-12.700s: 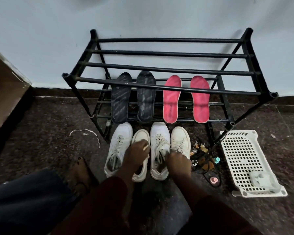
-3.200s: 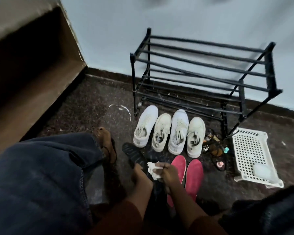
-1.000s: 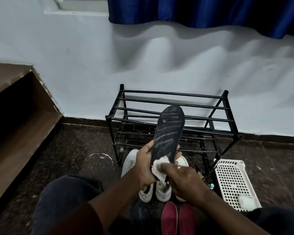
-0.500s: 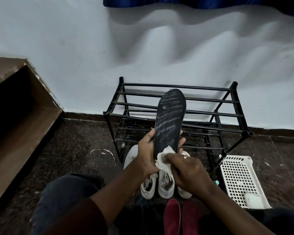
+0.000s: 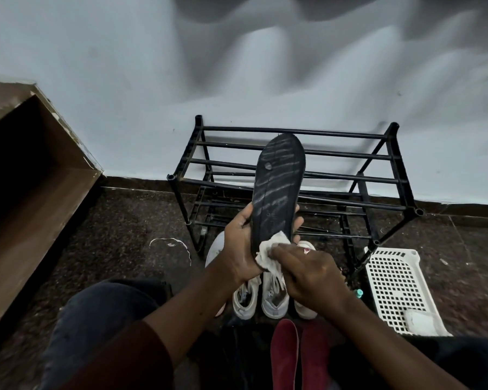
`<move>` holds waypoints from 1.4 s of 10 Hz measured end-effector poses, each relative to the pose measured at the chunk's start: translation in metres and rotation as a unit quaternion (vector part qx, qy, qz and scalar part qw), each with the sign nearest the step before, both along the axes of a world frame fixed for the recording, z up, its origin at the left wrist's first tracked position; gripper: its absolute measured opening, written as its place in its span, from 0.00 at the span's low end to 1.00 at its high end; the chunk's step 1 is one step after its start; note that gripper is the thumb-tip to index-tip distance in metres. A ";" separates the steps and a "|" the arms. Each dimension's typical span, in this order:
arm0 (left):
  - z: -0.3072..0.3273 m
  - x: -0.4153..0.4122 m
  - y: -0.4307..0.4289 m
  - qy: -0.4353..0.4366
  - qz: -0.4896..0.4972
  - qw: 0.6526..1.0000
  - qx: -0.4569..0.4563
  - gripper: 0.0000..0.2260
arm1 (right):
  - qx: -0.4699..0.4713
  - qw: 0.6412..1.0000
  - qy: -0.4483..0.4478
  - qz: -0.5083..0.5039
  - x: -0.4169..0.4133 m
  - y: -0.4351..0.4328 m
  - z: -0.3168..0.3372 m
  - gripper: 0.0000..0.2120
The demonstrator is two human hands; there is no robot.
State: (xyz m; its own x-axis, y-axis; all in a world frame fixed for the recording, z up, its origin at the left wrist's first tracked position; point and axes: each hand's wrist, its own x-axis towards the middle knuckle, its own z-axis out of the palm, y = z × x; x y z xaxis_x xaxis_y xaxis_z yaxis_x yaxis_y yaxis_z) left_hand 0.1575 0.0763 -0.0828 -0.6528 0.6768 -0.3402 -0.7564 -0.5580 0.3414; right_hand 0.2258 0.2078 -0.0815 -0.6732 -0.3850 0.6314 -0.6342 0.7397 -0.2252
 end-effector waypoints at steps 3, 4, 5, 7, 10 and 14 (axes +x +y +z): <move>0.002 0.006 0.002 0.002 -0.025 1.000 -0.012 0.30 | -0.064 0.997 -0.048 0.009 0.008 -0.019 -0.001 0.14; 0.004 0.005 -0.002 0.011 -0.007 1.000 -0.025 0.29 | -0.058 0.996 -0.034 0.052 0.008 -0.012 -0.001 0.12; 0.006 0.008 -0.002 -0.014 -0.018 0.998 -0.057 0.30 | -0.031 0.999 -0.015 0.026 0.000 -0.009 -0.001 0.12; -0.008 0.002 -0.004 -0.041 -0.121 0.992 -0.025 0.23 | -0.056 0.991 -0.069 -0.095 -0.015 -0.016 0.009 0.16; 0.008 0.005 -0.009 -0.018 0.008 0.998 -0.052 0.30 | -0.096 0.992 -0.073 0.045 0.002 -0.024 0.000 0.12; -0.002 0.003 -0.016 -0.026 -0.009 0.999 -0.034 0.31 | -0.152 0.968 -0.141 -0.144 -0.015 -0.046 0.012 0.15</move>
